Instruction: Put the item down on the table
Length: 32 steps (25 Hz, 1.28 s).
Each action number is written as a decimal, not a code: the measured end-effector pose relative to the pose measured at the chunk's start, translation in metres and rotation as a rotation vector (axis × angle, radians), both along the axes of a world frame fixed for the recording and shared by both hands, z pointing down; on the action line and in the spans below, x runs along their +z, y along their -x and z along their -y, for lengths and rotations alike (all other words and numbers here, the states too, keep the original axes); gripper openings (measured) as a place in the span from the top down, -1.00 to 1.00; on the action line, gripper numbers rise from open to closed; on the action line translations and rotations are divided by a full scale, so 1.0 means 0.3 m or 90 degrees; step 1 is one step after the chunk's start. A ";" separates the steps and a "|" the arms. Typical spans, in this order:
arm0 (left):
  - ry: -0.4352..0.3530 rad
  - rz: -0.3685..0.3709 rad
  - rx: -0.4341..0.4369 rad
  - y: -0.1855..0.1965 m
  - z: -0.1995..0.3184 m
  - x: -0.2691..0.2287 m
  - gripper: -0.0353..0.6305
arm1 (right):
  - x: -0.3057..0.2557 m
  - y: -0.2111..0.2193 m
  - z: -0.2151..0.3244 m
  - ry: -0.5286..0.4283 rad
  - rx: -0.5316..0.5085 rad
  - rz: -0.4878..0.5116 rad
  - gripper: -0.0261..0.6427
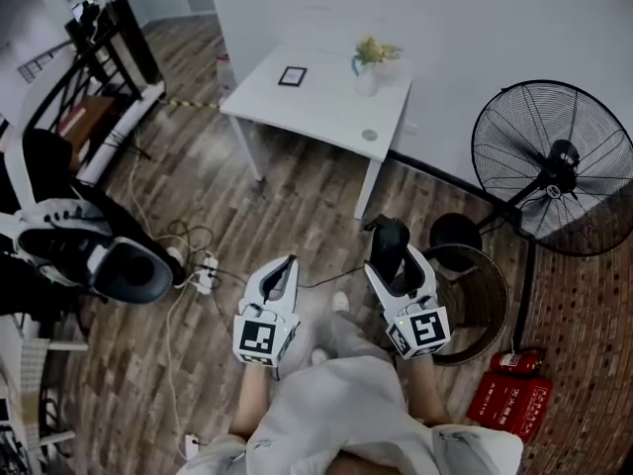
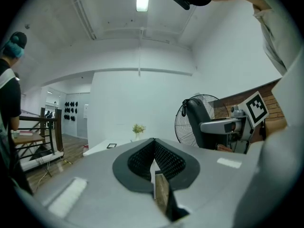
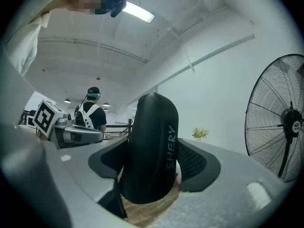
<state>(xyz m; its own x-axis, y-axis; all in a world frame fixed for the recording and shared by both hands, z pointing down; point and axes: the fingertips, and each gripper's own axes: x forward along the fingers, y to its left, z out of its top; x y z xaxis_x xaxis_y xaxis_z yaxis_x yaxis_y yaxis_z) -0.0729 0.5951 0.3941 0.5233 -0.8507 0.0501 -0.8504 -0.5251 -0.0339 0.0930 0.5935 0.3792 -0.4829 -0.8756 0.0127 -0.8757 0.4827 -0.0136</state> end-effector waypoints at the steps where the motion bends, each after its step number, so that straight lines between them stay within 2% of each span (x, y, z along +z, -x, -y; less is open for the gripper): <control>1: 0.001 0.003 -0.001 -0.002 0.026 0.006 0.84 | 0.005 0.000 0.029 -0.001 -0.001 0.000 -0.05; 5: -0.007 0.006 0.002 -0.022 0.148 -0.006 0.84 | 0.006 -0.008 0.157 -0.003 -0.007 -0.006 -0.05; 13: 0.022 0.004 -0.031 -0.081 0.424 -0.032 0.84 | -0.021 -0.052 0.447 -0.001 -0.037 0.002 -0.05; 19: 0.013 0.017 -0.047 -0.145 0.611 -0.033 0.84 | -0.029 -0.098 0.645 -0.003 -0.069 0.017 -0.05; 22: 0.032 0.020 -0.062 -0.162 0.671 -0.018 0.84 | -0.015 -0.106 0.719 0.005 -0.083 0.019 -0.05; 32: 0.026 0.027 -0.083 -0.176 0.822 -0.004 0.84 | -0.003 -0.102 0.899 0.015 -0.111 0.013 -0.05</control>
<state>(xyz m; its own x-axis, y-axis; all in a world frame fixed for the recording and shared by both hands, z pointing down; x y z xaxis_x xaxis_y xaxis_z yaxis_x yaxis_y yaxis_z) -0.0202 0.3486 0.3928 0.4049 -0.9081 0.1065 -0.9098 -0.4117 -0.0517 0.1236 0.3237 0.3783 -0.6280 -0.7779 0.0212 -0.7780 0.6268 -0.0432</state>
